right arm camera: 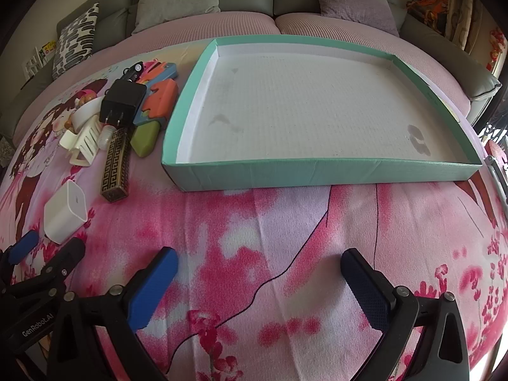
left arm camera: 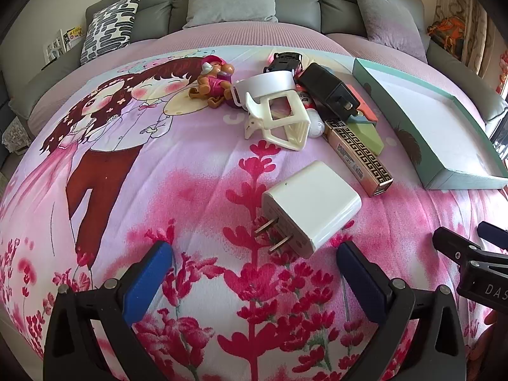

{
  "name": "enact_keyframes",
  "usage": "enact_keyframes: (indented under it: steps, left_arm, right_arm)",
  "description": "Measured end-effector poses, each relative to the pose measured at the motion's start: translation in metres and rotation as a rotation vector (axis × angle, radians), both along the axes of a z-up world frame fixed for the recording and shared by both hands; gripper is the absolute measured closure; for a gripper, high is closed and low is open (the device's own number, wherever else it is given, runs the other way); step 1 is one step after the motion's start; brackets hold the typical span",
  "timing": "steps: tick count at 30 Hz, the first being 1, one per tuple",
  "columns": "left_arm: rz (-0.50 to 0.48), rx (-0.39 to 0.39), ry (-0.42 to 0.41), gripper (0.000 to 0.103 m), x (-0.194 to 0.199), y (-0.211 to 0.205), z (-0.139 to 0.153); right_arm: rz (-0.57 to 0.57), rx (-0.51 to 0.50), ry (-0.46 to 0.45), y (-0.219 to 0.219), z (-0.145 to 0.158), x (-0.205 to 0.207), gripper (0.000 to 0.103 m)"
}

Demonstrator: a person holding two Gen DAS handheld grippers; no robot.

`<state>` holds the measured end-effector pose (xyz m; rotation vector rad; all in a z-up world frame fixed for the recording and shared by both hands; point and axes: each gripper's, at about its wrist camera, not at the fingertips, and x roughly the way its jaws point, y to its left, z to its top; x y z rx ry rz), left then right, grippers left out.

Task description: Organize rigid objects

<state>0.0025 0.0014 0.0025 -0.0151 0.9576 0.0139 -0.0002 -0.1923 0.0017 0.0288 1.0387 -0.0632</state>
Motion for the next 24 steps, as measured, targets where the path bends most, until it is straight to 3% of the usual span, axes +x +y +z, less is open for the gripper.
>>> enact_keyframes:
  steps: [24]
  left_arm:
    - [-0.003, 0.005, -0.025, 0.0, -0.0051, -0.0019, -0.0008]
  right_arm:
    - [0.0, 0.0, -0.001, -0.0002, 0.0001, -0.0002, 0.0]
